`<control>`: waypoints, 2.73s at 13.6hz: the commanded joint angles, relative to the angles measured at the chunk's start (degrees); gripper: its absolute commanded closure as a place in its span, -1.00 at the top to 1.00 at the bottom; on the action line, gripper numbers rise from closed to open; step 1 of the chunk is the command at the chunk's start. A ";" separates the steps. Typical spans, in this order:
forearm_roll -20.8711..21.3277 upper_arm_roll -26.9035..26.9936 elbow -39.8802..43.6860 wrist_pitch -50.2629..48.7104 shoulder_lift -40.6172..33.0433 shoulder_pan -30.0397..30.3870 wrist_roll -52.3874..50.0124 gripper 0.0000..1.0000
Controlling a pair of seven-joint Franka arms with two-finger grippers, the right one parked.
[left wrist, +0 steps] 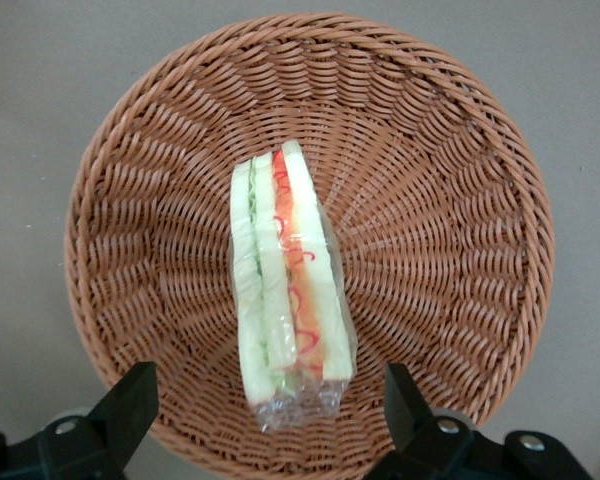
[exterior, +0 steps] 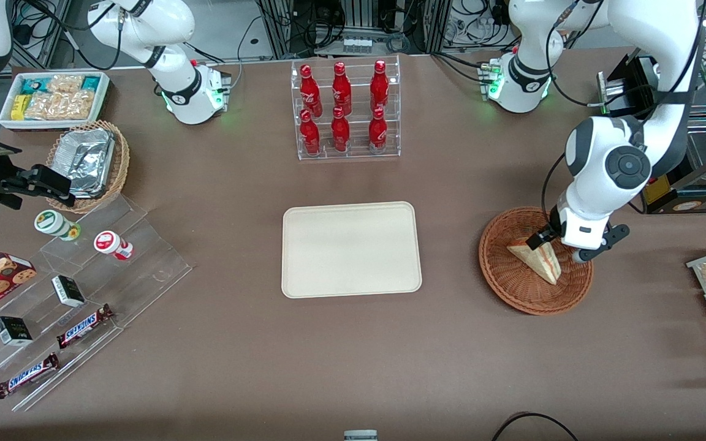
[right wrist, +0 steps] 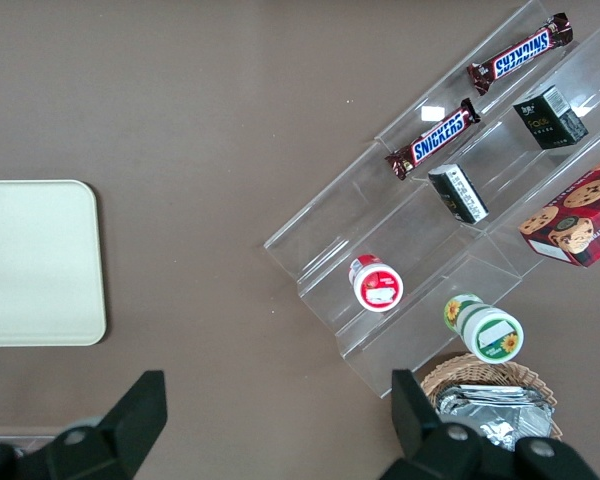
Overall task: Place sandwich from basket to tray
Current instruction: 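Close the left gripper on the wrapped sandwich standing on edge, then lift the sandwich and carry it toward the cream tray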
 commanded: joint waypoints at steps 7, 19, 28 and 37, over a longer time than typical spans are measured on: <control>0.80 0.25 -1.28 8.32 6.68 0.28 -1.82 0.79; 1.24 -1.42 21.38 -24.80 1.33 -5.59 -2.43 -0.79; 1.16 -1.42 33.77 -26.57 11.50 -26.08 -2.87 -0.77; 0.89 -1.86 48.20 -20.27 29.61 -36.37 -4.71 -0.74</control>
